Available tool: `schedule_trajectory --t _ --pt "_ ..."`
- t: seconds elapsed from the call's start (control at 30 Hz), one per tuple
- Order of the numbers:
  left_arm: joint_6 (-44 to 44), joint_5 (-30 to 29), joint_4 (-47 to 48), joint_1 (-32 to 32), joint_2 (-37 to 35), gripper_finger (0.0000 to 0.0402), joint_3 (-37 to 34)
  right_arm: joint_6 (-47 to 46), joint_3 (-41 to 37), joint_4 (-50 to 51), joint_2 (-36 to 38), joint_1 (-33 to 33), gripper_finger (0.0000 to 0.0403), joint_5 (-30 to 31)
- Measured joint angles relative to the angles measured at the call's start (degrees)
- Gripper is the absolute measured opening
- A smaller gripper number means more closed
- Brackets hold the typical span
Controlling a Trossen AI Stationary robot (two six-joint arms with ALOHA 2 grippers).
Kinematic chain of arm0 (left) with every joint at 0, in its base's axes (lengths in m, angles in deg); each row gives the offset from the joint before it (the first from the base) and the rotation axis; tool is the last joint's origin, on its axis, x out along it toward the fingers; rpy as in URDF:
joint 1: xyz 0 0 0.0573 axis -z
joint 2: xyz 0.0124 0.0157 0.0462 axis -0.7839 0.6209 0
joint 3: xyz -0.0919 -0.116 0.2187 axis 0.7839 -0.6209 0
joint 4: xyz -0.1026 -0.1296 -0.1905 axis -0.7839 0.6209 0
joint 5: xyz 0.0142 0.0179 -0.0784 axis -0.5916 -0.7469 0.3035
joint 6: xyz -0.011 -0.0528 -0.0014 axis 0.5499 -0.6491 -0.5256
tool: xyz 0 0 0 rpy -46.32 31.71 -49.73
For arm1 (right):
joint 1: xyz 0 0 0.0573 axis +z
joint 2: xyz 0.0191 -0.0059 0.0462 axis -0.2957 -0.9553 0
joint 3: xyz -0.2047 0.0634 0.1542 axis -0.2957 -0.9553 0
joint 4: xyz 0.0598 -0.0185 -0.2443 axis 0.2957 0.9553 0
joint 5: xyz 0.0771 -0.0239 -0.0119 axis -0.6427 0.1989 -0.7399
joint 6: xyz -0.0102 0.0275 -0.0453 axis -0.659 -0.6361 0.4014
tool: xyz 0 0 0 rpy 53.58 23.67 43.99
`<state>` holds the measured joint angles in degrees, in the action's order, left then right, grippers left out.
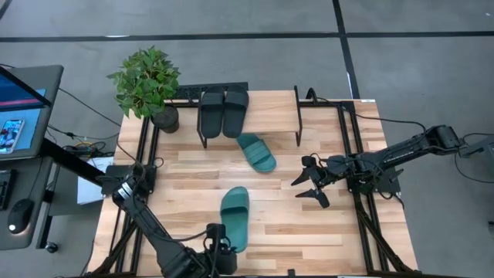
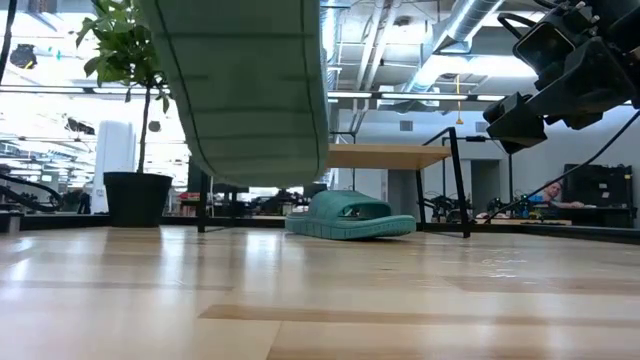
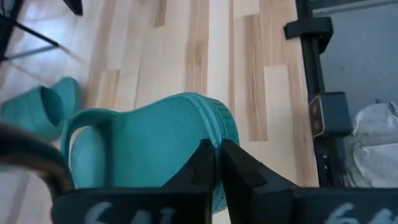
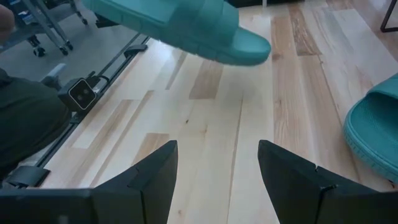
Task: Pick and place slides into the shelf
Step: Put the bottom green pair of slippers on the shelf
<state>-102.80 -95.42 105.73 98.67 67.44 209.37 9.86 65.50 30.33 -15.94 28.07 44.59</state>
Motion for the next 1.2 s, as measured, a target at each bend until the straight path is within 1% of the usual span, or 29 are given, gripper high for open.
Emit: schedule_trajectory --t 0.27,0.63,0.77,0.83,0.97,1.07,1.13,1.2 --pt "4.36 -0.61 0.15 -0.22 0.00 0.0000 3.40 0.00 0.00 0.50 0.00 0.00 0.0215 -0.11" --pt "12.40 -0.89 0.01 -3.27 0.00 0.0000 7.07 -1.46 0.00 4.82 0.00 -0.09 0.0215 0.07" --pt "15.99 -1.25 -0.05 -4.97 0.00 0.0000 8.04 -2.35 0.00 7.37 0.00 -0.09 0.0215 2.99" --pt "18.33 -2.78 -0.09 -5.68 0.00 0.0000 8.57 -2.50 0.00 8.33 0.00 -0.13 0.0215 4.46" --pt "22.99 -5.28 -0.42 -6.73 0.00 0.0000 11.66 -2.58 0.00 9.96 0.00 -0.13 0.0215 4.85" --pt "26.75 -5.45 -1.54 -7.23 -0.08 0.0000 14.54 -2.56 0.01 9.99 0.00 -0.13 0.0215 4.97" --pt "30.32 -5.75 -4.93 -7.82 -0.97 0.0000 14.27 -2.54 0.00 10.04 0.00 -0.13 0.0215 4.99" --pt "32.98 -5.81 -6.00 -8.36 -1.41 0.0000 14.45 -2.51 0.00 10.15 0.02 -0.13 0.0215 5.01"
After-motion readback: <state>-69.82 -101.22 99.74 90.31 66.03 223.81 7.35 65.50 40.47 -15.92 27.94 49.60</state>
